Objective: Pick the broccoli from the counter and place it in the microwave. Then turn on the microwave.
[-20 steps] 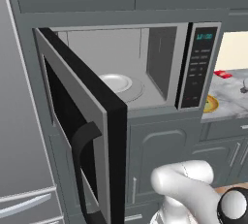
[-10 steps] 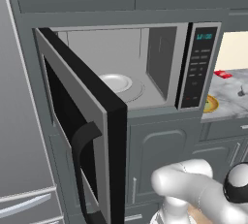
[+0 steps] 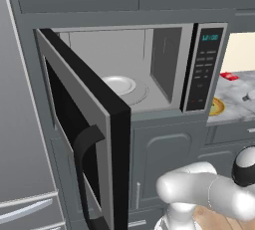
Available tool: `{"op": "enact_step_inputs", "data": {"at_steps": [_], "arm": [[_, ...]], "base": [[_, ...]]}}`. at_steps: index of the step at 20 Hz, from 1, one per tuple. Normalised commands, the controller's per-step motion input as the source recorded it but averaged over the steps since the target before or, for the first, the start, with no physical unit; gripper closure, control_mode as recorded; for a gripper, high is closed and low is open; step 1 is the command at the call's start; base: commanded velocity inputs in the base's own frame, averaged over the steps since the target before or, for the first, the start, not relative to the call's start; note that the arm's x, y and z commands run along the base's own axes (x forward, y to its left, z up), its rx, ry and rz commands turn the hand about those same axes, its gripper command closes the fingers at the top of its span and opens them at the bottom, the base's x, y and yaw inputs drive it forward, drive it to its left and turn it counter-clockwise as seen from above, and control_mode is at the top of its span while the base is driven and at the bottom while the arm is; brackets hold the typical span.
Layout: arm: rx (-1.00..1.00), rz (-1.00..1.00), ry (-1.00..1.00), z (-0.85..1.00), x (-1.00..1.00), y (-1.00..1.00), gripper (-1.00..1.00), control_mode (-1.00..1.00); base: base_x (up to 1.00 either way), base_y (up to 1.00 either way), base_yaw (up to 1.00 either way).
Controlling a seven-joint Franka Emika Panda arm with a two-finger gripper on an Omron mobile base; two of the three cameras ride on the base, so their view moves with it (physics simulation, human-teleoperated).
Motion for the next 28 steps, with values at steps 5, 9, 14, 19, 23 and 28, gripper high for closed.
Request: {"op": "enact_step_inputs", "data": {"at_steps": [5, 9, 14, 19, 23, 28], "arm": [[-0.14, 0.13, -0.01, -0.41, 0.34, 0.00, -1.00, -1.00], [-0.01, 0.16, -0.01, -0.40, 0.46, 0.00, -1.00, -1.00], [0.00, 0.17, 0.00, -0.18, 0.44, -0.05, -1.00, -1.00], [-0.01, 0.20, 0.00, -0.04, 0.29, -0.22, -1.00, -1.00], [-0.02, 0.17, 0.00, -0.09, 0.12, -0.23, -1.00, -1.00], [-0.01, 0.14, -0.03, -0.21, 0.14, -0.02, -1.00, -1.00]], "base": [[0.00, 0.00, 0.00], [0.00, 0.00, 0.00], [0.00, 0.00, 0.00], [0.00, 0.00, 0.00], [0.00, 0.00, 0.00], [0.00, 0.00, 0.00]]}}
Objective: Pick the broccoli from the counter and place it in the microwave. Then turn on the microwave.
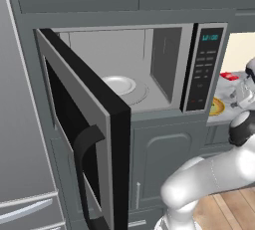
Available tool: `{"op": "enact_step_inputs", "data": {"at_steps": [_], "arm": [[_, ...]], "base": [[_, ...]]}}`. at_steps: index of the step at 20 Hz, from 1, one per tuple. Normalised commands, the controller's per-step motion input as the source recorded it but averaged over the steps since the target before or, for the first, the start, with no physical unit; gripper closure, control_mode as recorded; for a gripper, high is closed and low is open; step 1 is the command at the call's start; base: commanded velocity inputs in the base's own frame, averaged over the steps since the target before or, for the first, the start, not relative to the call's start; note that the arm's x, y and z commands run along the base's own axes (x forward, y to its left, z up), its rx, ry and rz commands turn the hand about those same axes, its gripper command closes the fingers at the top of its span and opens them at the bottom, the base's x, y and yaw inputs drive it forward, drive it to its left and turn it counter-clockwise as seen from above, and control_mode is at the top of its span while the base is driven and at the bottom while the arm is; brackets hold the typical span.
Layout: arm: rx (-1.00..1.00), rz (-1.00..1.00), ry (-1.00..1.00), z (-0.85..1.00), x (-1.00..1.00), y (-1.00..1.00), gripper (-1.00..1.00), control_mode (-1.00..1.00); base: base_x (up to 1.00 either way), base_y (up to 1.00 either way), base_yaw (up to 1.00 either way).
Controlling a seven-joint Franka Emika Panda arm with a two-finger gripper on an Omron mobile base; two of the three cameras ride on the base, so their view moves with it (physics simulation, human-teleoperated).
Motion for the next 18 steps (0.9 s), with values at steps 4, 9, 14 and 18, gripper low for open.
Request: {"op": "enact_step_inputs", "data": {"at_steps": [4, 9, 14, 18], "arm": [[0.00, 0.10, -0.07, -0.10, 0.20, 0.00, -1.00, -1.00], [0.00, 0.05, -0.05, -0.05, 0.18, 0.00, -1.00, -1.00], [-0.02, 0.00, 0.00, -0.26, 0.01, 0.04, -1.00, -1.00], [-0.02, 0.00, 0.00, -0.18, 0.12, 0.16, -1.00, -1.00]], "base": [[0.00, 0.00, 0.00], [0.00, 0.00, 0.00], [0.00, 0.00, 0.00], [0.00, 0.00, 0.00]]}}
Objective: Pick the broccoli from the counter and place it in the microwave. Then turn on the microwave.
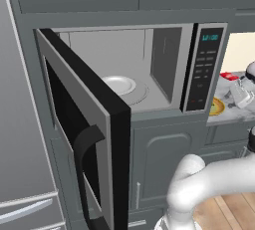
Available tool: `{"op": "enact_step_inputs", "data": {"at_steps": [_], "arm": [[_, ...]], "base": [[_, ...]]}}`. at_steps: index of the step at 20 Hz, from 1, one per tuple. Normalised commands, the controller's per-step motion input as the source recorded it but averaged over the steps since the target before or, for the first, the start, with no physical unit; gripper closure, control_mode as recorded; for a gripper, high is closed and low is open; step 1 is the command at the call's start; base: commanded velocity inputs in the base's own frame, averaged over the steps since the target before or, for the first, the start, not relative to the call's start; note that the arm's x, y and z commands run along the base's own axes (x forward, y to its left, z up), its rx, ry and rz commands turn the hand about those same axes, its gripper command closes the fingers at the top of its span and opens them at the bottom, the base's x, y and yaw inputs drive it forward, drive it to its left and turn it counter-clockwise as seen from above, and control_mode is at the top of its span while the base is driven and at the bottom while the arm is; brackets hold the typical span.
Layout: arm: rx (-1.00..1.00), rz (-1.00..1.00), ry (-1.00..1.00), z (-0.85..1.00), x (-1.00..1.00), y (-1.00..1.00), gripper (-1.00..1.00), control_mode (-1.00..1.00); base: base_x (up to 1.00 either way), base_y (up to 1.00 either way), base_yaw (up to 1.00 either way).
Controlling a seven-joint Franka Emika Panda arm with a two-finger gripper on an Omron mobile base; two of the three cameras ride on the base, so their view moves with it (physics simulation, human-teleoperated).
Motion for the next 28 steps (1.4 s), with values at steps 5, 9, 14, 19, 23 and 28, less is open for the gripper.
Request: {"op": "enact_step_inputs", "data": {"at_steps": [5, 9, 14, 19, 23, 28], "arm": [[-0.01, 0.00, 0.00, -0.07, 0.24, 0.10, -1.00, -1.00], [-0.03, 0.00, 0.00, -0.06, 0.22, 0.00, -1.00, -1.00], [-0.03, 0.00, 0.00, -0.10, 0.31, 0.00, -1.00, -1.00], [-0.03, 0.00, 0.00, -0.11, 0.26, 0.00, -1.00, -1.00], [-0.03, 0.00, 0.00, -0.03, 0.33, -0.02, -1.00, -1.00], [-0.05, -0.01, 0.00, -0.01, 0.31, -0.18, -1.00, -1.00]], "base": [[0.00, 0.00, 0.00], [0.00, 0.00, 0.00], [0.00, 0.00, 0.00], [0.00, 0.00, 0.00], [0.00, 0.00, 0.00], [0.00, 0.00, 0.00]]}}
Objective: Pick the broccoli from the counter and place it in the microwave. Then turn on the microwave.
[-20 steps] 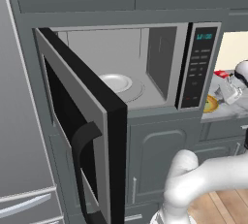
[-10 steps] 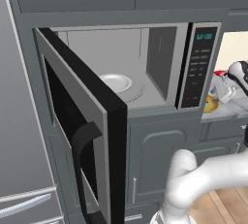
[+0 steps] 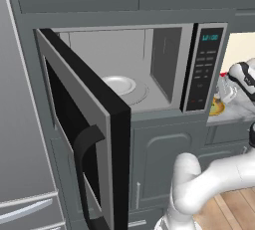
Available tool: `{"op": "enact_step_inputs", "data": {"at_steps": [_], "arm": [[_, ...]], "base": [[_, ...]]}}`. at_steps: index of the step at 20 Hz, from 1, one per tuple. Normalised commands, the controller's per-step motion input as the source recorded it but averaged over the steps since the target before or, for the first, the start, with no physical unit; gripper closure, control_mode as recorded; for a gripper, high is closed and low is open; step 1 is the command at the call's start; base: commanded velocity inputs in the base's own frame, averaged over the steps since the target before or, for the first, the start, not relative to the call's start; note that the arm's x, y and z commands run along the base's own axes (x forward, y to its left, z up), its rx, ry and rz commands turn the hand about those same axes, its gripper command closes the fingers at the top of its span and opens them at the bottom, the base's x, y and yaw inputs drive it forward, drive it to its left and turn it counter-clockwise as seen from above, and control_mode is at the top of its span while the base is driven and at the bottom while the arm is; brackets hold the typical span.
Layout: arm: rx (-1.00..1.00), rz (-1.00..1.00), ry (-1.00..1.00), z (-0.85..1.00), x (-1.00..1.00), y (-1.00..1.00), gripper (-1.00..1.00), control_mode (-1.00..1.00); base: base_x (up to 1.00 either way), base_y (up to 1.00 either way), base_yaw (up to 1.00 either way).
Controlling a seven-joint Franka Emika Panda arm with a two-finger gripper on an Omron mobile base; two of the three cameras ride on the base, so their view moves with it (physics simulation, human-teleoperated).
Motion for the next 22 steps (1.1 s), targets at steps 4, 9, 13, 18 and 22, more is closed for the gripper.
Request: {"op": "enact_step_inputs", "data": {"at_steps": [4, 9, 13, 18, 22], "arm": [[-0.03, -0.02, 0.00, -0.11, 0.24, -0.28, -1.00, -1.00], [0.00, 0.00, 0.02, -0.32, 0.11, -0.18, -1.00, -1.00], [0.00, 0.00, 0.01, -0.23, 0.19, -0.12, -1.00, -1.00], [0.00, 0.00, 0.00, -0.04, 0.32, -0.06, -1.00, -1.00], [0.00, 0.00, 0.00, -0.08, 0.31, -0.03, -1.00, -1.00]], "base": [[0.00, 0.00, 0.00], [0.00, 0.00, 0.00], [0.00, 0.00, 0.00], [0.00, 0.00, 0.00], [0.00, 0.00, 0.00]]}}
